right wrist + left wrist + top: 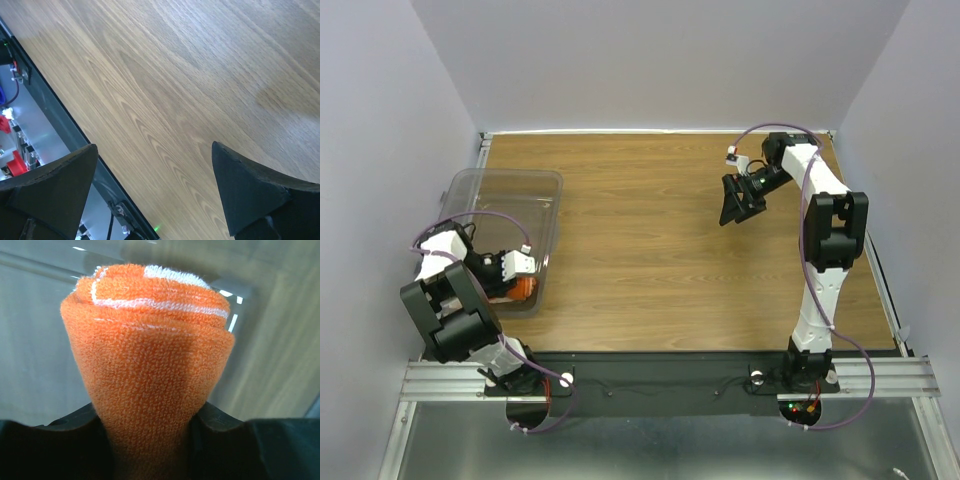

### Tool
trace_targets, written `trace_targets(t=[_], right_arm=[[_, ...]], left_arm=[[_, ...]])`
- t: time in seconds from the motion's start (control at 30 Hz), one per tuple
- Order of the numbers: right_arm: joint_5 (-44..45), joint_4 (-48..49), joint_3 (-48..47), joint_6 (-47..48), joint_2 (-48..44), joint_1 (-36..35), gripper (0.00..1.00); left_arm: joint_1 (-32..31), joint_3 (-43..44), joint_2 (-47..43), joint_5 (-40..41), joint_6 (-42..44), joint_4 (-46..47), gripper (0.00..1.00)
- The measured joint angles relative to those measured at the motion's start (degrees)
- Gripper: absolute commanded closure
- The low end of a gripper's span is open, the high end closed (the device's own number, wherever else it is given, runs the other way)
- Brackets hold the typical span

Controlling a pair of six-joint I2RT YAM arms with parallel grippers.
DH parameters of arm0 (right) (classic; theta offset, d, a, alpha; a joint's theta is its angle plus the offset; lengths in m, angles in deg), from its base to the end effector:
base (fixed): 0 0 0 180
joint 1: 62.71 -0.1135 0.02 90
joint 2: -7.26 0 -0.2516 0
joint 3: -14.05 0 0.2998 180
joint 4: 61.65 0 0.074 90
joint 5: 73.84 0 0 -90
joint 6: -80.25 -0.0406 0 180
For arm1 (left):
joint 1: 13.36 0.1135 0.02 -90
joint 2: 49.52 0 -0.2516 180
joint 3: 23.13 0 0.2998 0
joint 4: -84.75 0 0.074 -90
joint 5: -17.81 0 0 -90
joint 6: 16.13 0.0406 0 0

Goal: Roll the towels
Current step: Place the rolled towel into the container

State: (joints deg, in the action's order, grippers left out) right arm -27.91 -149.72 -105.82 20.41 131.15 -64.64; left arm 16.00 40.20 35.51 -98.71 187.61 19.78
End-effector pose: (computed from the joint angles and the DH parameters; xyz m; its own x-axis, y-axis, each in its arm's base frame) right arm 0.4544 0.0436 0.1982 -0.8641 -0.3903 -0.3177 -0.5008 0.6047 0.6193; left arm 0.2557 0.1230 0.1432 -0.0306 0.9226 -0.3847 0.9640 0.1290 0.2326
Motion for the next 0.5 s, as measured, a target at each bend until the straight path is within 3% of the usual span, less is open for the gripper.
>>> trace_targets(t=[0.2,0.5], right_arm=[[0.4,0.0,-0.2,-0.4,0.0,0.0,0.0],[1.2,0.0,-0.7,-0.6,0.1,0.0,0.0]], left_arm=[[0.0,1.6,2.0,2.2,0.0,-1.8,0.95],[0.0,1.0,2.0,4.7,0.1,-1.4,0.66]])
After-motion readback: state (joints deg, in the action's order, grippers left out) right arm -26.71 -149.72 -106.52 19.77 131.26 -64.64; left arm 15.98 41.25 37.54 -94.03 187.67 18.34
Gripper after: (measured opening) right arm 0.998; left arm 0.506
